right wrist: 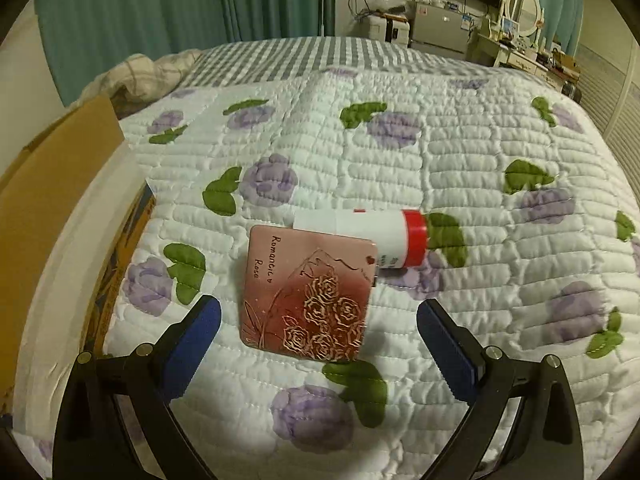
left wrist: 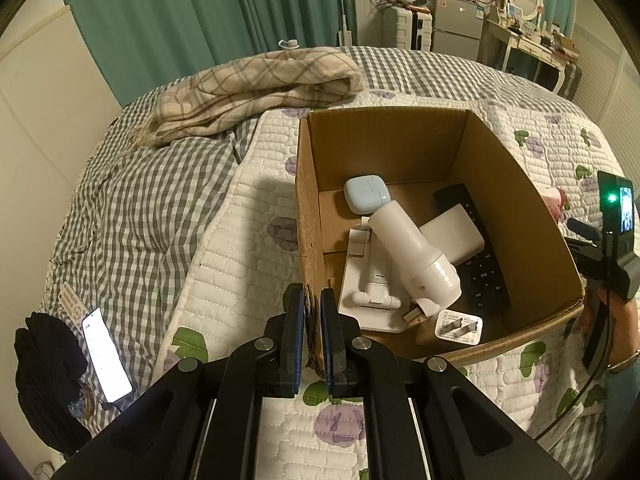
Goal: Organize rigid objects
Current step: 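Grasp the pink rose-printed card case with the right gripper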
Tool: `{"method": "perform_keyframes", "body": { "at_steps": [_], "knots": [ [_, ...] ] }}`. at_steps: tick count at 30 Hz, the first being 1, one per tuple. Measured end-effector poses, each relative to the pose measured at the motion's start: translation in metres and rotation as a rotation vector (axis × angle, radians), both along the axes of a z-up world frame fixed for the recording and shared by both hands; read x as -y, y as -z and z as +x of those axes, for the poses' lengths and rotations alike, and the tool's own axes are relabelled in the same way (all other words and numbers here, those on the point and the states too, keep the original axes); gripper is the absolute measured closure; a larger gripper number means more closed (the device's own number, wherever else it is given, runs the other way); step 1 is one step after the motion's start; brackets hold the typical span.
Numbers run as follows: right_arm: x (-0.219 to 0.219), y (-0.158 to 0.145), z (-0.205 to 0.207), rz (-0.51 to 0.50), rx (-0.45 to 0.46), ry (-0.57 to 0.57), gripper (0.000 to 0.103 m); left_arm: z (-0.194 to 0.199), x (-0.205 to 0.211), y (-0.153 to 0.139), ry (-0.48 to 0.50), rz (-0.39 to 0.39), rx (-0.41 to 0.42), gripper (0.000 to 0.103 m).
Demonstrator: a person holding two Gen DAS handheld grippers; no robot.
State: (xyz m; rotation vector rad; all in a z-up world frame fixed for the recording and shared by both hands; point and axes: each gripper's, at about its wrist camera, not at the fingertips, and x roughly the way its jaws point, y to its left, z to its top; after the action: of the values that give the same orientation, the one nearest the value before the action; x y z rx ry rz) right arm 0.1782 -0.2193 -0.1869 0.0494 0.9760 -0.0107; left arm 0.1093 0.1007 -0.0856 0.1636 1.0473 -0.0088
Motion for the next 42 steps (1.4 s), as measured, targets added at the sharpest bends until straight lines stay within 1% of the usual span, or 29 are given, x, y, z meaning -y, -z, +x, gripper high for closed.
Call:
{"method": "perform_keyframes", "body": {
  "at_steps": [6,9,10,11,12,13,14,20,25,28,31,33,36,39,42],
  "knots": [
    [0.000,0.010,0.013,0.022,-0.016,0.017,0.005,-0.001,0.001,0.000,-0.001,0.005,0.000,0.096],
    [0.001,0.013,0.018,0.025,-0.026,0.024,0.013,-0.001,0.001,0.000,-0.001,0.004,-0.001,0.096],
    [0.000,0.015,0.019,0.028,-0.031,0.021,0.021,-0.001,0.001,0.000,0.000,0.004,0.000,0.096],
    [0.000,0.015,0.019,0.029,-0.032,0.018,0.024,-0.001,0.001,0.000,0.000,0.004,0.000,0.096],
    [-0.001,0.014,0.018,0.029,-0.028,0.014,0.026,-0.001,0.001,0.000,-0.001,0.003,-0.001,0.096],
    [-0.001,0.013,0.018,0.030,-0.023,0.011,0.032,-0.001,0.001,0.000,0.000,0.004,0.000,0.096],
    [-0.001,0.013,0.018,0.029,-0.020,0.013,0.035,-0.001,0.001,0.000,0.000,0.005,0.000,0.096],
    [0.002,0.009,0.011,0.033,-0.003,0.017,0.035,-0.001,0.001,0.000,0.000,0.004,0.000,0.096],
    [0.002,-0.008,-0.005,0.029,0.053,0.012,0.036,-0.001,0.001,0.000,0.001,0.005,0.000,0.096],
    [0.001,-0.025,-0.015,0.029,0.087,-0.004,0.036,-0.001,0.001,0.000,-0.001,0.003,0.000,0.096],
    [-0.005,-0.049,-0.024,-0.007,0.136,-0.037,0.036,-0.001,0.001,0.000,0.002,0.007,0.001,0.096],
    [-0.008,-0.072,-0.027,-0.013,0.173,-0.053,0.036,-0.001,0.000,0.000,0.001,0.003,0.002,0.096],
    [-0.017,-0.106,-0.028,0.007,0.229,-0.093,0.036,-0.001,-0.002,0.000,0.002,-0.006,0.001,0.096],
    [-0.043,-0.150,-0.032,-0.008,0.315,-0.172,0.036,0.000,-0.002,0.000,-0.001,-0.015,0.001,0.096],
    [-0.073,-0.183,-0.034,-0.012,0.383,-0.260,0.036,0.000,-0.002,0.000,-0.003,-0.019,0.001,0.096]
  ]
}}
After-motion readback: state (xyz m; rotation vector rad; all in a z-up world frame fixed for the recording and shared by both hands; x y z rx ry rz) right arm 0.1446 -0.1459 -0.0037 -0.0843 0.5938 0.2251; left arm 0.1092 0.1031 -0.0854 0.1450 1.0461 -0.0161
